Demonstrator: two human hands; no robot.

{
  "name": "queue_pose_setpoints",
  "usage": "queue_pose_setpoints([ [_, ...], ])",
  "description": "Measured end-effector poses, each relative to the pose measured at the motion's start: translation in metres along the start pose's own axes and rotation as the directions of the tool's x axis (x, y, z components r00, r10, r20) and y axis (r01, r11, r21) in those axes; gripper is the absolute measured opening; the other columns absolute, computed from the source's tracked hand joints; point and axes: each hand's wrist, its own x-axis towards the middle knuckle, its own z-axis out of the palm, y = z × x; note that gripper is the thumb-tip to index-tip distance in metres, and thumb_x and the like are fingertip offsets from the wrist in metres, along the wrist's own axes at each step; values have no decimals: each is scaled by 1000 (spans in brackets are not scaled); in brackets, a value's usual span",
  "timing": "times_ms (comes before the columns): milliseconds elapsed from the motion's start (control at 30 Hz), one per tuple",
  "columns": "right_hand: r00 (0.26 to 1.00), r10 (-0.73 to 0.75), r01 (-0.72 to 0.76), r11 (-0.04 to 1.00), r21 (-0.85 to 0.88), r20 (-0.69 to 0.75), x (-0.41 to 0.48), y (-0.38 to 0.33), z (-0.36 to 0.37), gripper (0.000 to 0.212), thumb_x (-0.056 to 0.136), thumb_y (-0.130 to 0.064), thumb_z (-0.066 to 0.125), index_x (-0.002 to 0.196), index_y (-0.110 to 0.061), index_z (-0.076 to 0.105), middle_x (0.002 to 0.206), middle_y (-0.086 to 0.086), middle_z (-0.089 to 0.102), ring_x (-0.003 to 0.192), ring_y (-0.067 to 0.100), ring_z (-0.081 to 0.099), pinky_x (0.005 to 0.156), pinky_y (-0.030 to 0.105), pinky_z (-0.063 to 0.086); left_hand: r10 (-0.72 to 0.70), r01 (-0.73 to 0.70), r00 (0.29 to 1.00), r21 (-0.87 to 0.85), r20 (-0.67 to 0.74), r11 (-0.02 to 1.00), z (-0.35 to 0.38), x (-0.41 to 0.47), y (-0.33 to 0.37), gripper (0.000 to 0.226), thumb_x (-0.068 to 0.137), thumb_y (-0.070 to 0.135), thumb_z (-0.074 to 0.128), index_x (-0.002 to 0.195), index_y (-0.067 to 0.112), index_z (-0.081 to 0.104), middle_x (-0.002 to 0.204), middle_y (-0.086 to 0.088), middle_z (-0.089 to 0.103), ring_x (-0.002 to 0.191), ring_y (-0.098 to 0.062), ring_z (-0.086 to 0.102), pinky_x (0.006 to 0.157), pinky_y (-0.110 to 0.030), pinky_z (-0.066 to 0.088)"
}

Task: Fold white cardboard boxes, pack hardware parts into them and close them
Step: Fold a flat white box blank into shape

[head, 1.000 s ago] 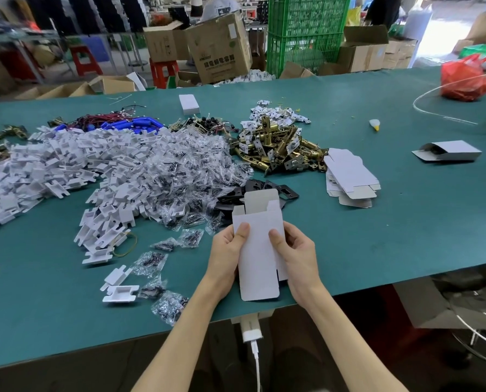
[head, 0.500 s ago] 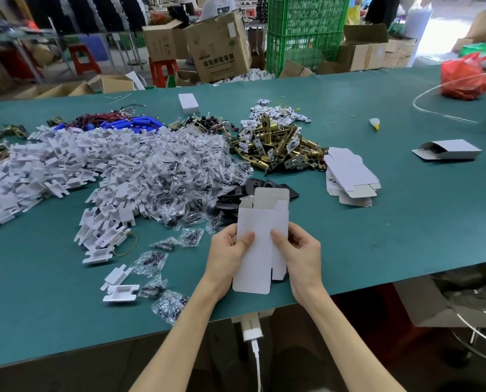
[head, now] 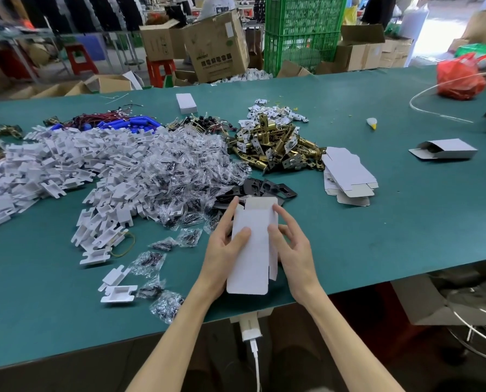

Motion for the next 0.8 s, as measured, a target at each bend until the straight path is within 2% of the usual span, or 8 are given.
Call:
queue_pose_setpoints([
  [67, 1000, 1, -1, 1000, -18, -13, -1, 0, 1, 46, 96, -32, 69, 139, -42, 55, 101, 4, 71, 92, 20, 73, 73, 33, 59, 9, -9, 1000, 16, 14, 1000, 0, -1, 0, 60, 97, 28, 66, 148, 53, 47, 136, 10, 67, 101, -27, 74, 72, -40, 63],
  [167, 1000, 20, -20, 1000, -2, -22, -1, 0, 0, 54, 91, -27, 72, 140, -37, 51, 100, 11, 73, 91, 25, 73, 81, 44, 61, -23, 22, 1000, -65, -3, 998, 1, -2, 0, 71, 93, 27, 69, 153, 51, 39, 125, -4, 72, 102, -34, 73, 82, -54, 62],
  [267, 999, 40, -39, 999, 12, -27, -2, -1, -1, 55, 87, -29, 67, 140, -34, 53, 95, 16, 71, 87, 27, 71, 81, 49, 60, -22, 22, 1000, -74, -3, 997, 2, -1, -2, 59, 90, 28, 73, 143, 48, 55, 122, -2, 74, 108, -37, 71, 88, -55, 61],
  [400, 997, 71, -71, 996, 49, 1, -1, -2, -4, 51, 87, -29, 64, 137, -33, 56, 98, 22, 67, 85, 27, 68, 79, 50, 58, -22, 22, 1000, -57, 7, 998, 2, 0, -4, 55, 89, 26, 74, 140, 37, 60, 126, -2, 73, 112, -36, 69, 92, -56, 59],
  [533, 997, 69, -72, 995, 68, 35, 0, 0, -5, 41, 88, -30, 64, 129, -32, 61, 103, 15, 68, 87, 25, 67, 76, 46, 58, -16, 16, 1000, -30, -4, 999, 0, -2, -2, 37, 87, 31, 75, 123, 28, 69, 118, -12, 72, 99, -29, 68, 85, -50, 57],
  [633, 999, 37, -37, 999, 34, -22, 2, 4, -5, 26, 88, -33, 68, 114, -29, 69, 109, 3, 69, 96, 16, 65, 82, 39, 53, -39, 38, 999, -8, -20, 999, -1, -3, -2, 23, 89, 31, 72, 108, 20, 73, 105, -12, 75, 89, -24, 68, 77, -43, 55],
  [800, 996, 72, -70, 997, 37, -58, 3, 9, -8, 17, 85, -34, 70, 97, -22, 71, 102, 2, 71, 90, 21, 62, 77, 42, 50, -50, 50, 999, 18, -21, 999, 1, -5, -2, 17, 90, 31, 71, 101, 20, 76, 99, -13, 75, 83, -22, 68, 70, -38, 56],
])
